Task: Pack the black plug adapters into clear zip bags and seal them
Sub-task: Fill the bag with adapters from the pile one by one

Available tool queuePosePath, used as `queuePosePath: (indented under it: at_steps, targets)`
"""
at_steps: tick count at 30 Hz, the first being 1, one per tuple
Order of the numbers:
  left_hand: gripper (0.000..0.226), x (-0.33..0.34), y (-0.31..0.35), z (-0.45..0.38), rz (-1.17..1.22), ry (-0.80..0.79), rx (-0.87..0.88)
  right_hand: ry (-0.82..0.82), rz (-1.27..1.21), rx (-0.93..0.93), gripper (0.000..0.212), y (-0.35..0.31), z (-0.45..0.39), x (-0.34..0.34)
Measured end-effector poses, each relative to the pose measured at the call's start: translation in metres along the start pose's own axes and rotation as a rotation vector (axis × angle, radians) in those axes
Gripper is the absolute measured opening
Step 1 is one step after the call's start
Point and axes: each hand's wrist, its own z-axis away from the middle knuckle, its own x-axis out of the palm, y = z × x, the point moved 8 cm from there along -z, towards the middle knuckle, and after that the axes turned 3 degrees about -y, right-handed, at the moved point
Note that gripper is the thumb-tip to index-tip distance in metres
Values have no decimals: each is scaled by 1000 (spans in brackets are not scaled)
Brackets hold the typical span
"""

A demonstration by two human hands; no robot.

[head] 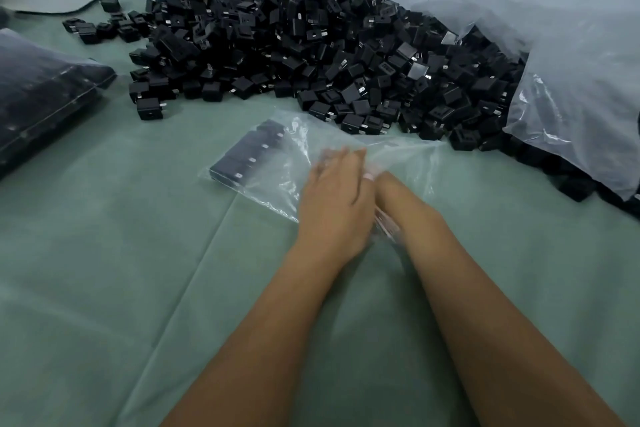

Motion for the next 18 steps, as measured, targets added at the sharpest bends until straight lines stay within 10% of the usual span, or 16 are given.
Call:
queuePosePath:
  at_steps: [4,11,18]
  targets:
    - [15,-8,-25,-2,61,48,-221,150,168,-333,20,-17,4,-9]
    - [27,-10,-31,-5,-137,100,-225,1041,-191,-577,19,3,50,-91]
    - [30,-7,-35,-7,-183,94,-250,620,-109,64,54,80,-23,-93]
